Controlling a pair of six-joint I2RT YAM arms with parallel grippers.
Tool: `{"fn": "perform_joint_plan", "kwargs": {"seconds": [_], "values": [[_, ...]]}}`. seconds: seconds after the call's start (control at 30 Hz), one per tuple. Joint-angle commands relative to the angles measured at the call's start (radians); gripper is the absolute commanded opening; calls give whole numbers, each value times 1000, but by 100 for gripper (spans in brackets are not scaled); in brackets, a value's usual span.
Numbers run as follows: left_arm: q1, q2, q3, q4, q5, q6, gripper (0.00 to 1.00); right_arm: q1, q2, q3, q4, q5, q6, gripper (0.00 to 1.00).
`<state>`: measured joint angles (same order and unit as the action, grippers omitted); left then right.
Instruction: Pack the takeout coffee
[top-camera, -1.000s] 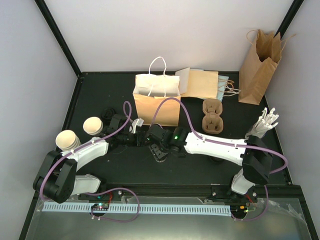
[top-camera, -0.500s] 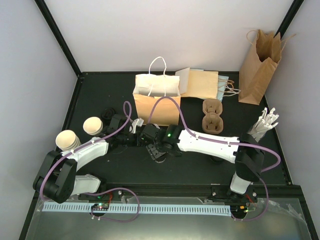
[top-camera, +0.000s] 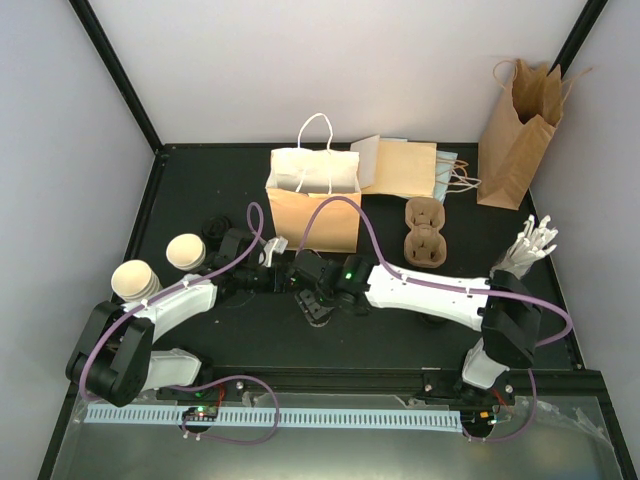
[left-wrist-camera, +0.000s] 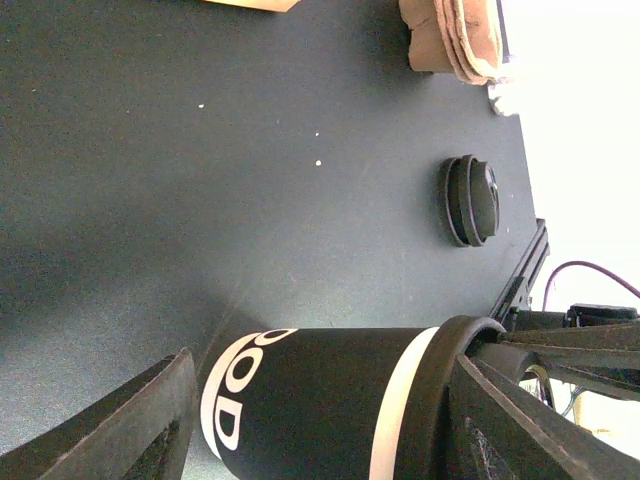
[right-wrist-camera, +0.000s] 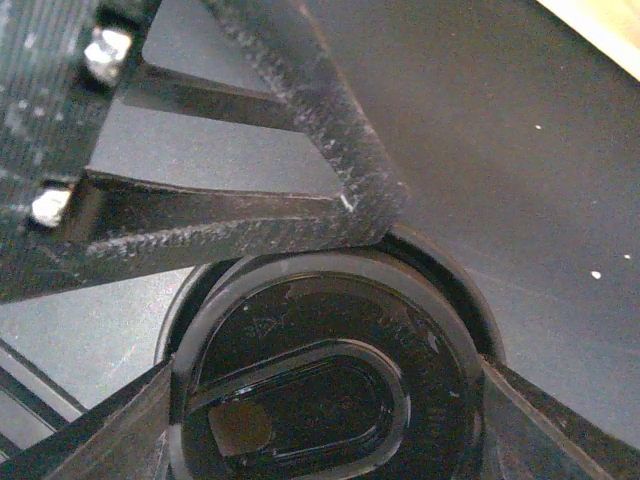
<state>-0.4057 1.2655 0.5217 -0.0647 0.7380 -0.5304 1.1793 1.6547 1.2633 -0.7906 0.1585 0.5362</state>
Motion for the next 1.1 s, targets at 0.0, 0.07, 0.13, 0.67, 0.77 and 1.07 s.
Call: {"fn": "perform_joint_plan", "kwargs": {"seconds": [0.0, 0.07, 0.13, 0.67, 0.77, 1.07], "values": [[-11, 9, 23, -24, 25, 26, 71, 23, 161, -92, -172, -323, -10, 70], [-12, 9, 23, -22, 25, 25, 71, 23, 178, -89, -204, -334, -15, 70], [-12, 9, 21, -22, 26, 25, 71, 23, 189, -78, -237, -321, -17, 70], [-12, 9, 22, -27, 22, 27, 71, 35, 201, -15, -271, 92, 73, 70], [-13, 8, 22, -26, 22, 28, 71, 36, 171, -60, -168, 50, 53, 70], [-13, 9, 24, -28, 20, 29, 71, 36, 126, -162, -40, -263, 8, 71]]}}
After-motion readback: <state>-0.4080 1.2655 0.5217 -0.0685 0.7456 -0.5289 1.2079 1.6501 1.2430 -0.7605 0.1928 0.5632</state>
